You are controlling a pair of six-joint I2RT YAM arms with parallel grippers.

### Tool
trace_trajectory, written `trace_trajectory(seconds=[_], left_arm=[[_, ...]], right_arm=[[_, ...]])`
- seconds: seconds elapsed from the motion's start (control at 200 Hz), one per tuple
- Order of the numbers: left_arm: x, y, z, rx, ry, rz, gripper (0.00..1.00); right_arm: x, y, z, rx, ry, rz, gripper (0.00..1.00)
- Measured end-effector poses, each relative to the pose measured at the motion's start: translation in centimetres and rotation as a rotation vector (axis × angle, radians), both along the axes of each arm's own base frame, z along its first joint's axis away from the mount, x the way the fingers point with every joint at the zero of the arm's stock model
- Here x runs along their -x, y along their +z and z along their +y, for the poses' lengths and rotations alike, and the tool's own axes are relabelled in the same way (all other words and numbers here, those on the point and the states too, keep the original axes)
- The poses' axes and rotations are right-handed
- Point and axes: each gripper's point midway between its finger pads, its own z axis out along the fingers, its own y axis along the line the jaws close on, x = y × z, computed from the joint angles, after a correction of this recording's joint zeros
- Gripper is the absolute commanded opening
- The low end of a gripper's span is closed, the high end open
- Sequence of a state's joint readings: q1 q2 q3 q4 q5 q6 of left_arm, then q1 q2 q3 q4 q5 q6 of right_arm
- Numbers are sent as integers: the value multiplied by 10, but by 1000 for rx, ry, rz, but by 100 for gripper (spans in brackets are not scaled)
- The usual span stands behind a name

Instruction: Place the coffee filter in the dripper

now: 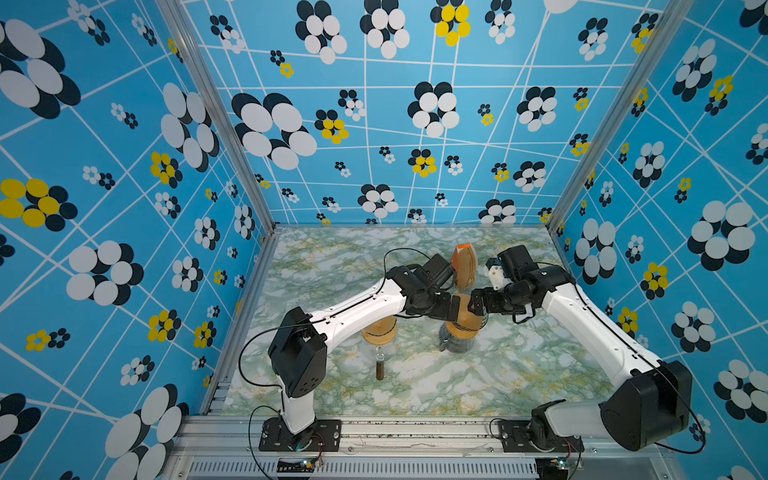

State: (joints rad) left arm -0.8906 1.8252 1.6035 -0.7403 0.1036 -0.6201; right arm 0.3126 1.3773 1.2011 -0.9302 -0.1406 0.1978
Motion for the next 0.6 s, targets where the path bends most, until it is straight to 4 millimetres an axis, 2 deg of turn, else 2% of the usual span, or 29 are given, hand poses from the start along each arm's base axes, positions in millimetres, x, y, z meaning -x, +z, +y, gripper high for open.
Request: trace_trajectory(seconds=[0.605], left_arm=[[0,0,0,0,0,0,99]], right_arm=[[0,-6,-4,26,-10,8,98]])
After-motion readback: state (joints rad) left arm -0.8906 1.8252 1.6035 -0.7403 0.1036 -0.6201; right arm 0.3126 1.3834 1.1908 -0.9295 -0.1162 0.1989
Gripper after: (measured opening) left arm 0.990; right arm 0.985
